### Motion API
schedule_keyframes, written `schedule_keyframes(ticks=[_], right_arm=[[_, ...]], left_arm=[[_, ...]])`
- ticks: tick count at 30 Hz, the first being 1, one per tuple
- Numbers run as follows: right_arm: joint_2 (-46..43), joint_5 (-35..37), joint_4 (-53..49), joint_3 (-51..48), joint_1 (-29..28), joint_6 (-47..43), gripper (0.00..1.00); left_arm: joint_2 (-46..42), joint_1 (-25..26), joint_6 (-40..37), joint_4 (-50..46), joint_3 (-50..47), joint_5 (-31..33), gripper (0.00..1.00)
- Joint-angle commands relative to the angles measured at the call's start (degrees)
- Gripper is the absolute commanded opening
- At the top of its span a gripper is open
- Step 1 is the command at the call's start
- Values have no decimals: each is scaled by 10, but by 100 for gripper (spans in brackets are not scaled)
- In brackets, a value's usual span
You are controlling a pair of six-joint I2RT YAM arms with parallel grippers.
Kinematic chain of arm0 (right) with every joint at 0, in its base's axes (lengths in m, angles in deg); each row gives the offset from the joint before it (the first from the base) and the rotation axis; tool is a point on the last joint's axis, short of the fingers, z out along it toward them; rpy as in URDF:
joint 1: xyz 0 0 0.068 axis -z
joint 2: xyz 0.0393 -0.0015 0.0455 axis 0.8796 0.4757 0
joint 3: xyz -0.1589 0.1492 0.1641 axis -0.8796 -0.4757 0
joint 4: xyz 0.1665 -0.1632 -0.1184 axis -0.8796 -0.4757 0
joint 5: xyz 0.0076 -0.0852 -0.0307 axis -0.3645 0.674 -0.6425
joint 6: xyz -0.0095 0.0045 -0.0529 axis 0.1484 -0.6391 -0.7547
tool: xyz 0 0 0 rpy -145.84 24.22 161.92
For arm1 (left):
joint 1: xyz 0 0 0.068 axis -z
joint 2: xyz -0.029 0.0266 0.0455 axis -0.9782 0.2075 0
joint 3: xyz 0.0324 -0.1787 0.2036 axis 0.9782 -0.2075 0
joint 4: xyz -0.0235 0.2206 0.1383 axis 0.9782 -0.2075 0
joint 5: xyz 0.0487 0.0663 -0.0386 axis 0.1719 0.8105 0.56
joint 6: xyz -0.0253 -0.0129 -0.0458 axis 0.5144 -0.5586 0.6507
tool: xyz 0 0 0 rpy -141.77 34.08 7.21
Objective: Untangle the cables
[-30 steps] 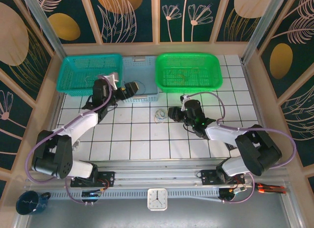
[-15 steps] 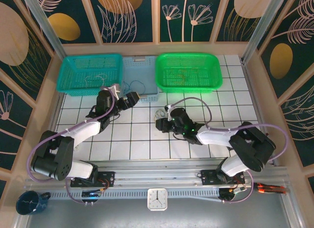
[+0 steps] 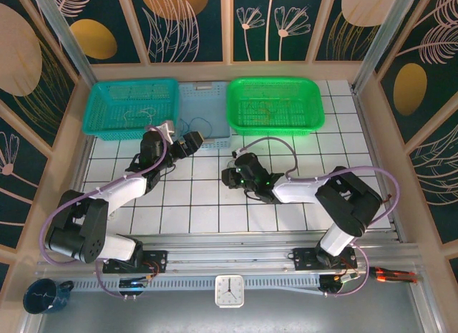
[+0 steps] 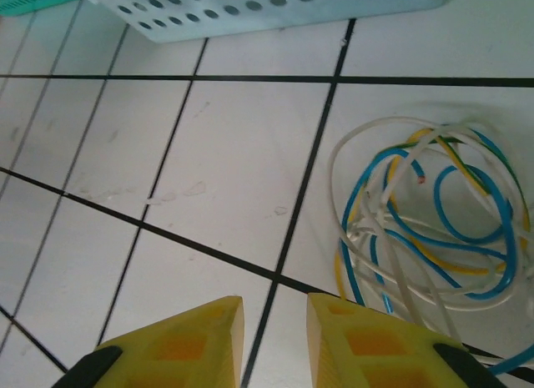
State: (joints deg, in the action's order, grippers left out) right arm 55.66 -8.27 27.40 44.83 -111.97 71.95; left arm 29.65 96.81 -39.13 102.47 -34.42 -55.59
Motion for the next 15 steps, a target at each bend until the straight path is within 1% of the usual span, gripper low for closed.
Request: schedule_keyframes(ticks=[1,6,15], right_arm=[[15,27,-20,13,-5,6,30],[30,30,-20,14,-5,6,33],[41,26,-17,10,-5,9,33]], left_arm=[[5,2,10,29,4,0,99],[8,2,13,36,3,-4,99],[6,2,17,40,0,-5,99]])
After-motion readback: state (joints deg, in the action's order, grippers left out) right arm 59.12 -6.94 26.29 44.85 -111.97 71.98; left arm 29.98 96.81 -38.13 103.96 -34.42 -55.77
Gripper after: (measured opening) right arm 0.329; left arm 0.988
